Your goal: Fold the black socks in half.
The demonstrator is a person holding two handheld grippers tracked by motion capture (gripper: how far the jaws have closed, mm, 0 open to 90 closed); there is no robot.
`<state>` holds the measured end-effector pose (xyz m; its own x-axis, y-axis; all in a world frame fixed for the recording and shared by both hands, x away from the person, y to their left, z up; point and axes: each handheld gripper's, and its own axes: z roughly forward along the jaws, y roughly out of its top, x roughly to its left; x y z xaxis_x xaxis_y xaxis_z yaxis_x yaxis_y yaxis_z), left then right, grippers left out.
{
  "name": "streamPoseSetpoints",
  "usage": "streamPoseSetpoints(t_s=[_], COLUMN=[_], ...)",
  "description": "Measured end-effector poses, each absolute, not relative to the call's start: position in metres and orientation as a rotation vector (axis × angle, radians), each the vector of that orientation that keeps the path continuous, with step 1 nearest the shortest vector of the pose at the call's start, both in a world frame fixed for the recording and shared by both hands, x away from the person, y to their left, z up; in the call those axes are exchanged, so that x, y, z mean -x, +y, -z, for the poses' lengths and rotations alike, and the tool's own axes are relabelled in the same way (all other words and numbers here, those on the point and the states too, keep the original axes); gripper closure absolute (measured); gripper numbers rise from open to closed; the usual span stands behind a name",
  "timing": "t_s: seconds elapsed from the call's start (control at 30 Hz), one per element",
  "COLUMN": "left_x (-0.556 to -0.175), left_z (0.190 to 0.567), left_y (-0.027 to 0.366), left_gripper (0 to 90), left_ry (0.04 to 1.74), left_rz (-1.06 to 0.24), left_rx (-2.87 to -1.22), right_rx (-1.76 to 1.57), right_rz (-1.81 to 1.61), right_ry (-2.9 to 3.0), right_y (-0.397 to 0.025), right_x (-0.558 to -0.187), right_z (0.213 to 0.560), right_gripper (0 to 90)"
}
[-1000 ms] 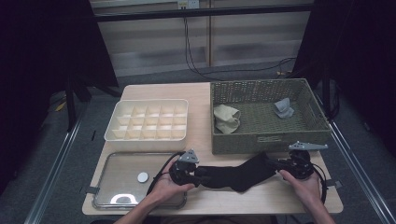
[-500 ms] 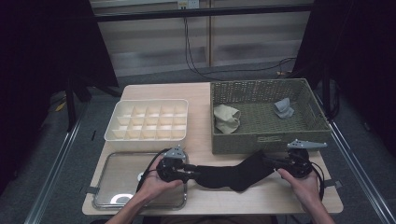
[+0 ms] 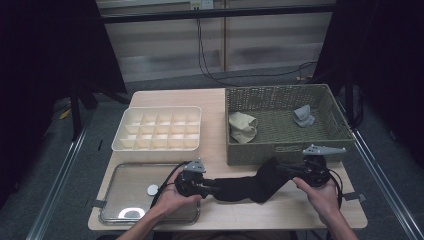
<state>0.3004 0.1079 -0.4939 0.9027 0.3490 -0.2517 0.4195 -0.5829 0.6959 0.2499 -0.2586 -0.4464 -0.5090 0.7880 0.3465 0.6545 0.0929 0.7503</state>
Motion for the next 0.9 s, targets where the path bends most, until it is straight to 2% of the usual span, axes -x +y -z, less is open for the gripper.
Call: streamPoseSetpoints(t_s=[0.63, 0.9], left_x=[-0.301, -0.302], left_z=[0.494, 0.495], left_y=[0.101, 0.099], left_gripper=[60.9, 60.5], left_ry=[0.546, 0.543], left_rz=[0.099, 0.103], left_rx=[-2.237, -2.229], right_rx=[-1.362, -1.322], right_rz=[-1.428, -1.397], right_ry=[2.327, 2.395], right_y=[-0.202, -0.179], right_x=[-0.263, -0.272], right_z=[0.431, 0.442], right_gripper=[82.6, 82.4])
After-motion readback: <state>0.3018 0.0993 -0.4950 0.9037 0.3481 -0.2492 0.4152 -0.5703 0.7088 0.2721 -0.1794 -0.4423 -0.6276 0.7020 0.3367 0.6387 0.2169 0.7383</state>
